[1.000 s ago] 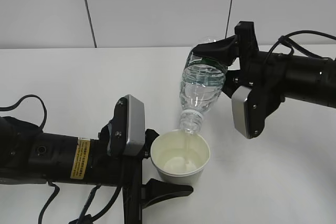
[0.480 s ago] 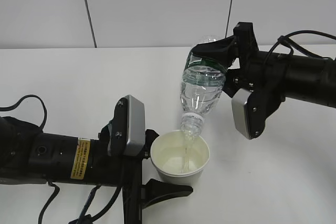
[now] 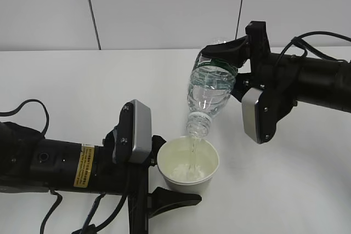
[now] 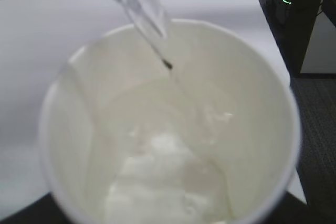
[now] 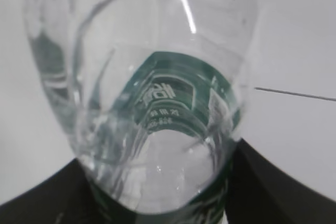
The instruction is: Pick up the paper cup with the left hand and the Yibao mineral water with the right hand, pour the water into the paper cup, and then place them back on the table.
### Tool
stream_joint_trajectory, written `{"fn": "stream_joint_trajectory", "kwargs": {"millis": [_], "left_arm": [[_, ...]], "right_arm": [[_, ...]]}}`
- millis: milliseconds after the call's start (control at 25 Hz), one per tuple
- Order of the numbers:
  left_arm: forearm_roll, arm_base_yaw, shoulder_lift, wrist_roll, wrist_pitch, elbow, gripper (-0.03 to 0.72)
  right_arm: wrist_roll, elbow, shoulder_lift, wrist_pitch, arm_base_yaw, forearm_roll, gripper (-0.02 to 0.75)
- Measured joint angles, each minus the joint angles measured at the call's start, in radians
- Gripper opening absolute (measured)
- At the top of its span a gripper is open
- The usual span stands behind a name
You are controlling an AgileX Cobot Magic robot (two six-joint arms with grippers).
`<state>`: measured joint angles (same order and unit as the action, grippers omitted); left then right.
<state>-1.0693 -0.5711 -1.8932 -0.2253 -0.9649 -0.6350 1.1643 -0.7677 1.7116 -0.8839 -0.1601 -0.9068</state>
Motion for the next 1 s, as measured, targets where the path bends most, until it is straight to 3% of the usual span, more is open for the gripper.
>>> {"fn": "stream_joint_trajectory", "kwargs": {"millis": [480, 760, 1000], "left_arm": [[0.044, 0.0, 0.0, 0.0, 0.0, 0.0, 0.432], [0.097, 0.0, 0.0, 0.0, 0.0, 0.0, 0.432], [0.17, 0.0, 0.0, 0.0, 0.0, 0.0, 0.432]], "right_arm": [[-0.247, 0.0, 0.0, -0.002, 0.0, 0.002, 0.412], [-0.713, 0.0, 0.0, -0.004, 0.0, 0.002, 0.411], [-0.87, 0.0, 0.0, -0.048, 0.0, 0.002, 0.411]]}}
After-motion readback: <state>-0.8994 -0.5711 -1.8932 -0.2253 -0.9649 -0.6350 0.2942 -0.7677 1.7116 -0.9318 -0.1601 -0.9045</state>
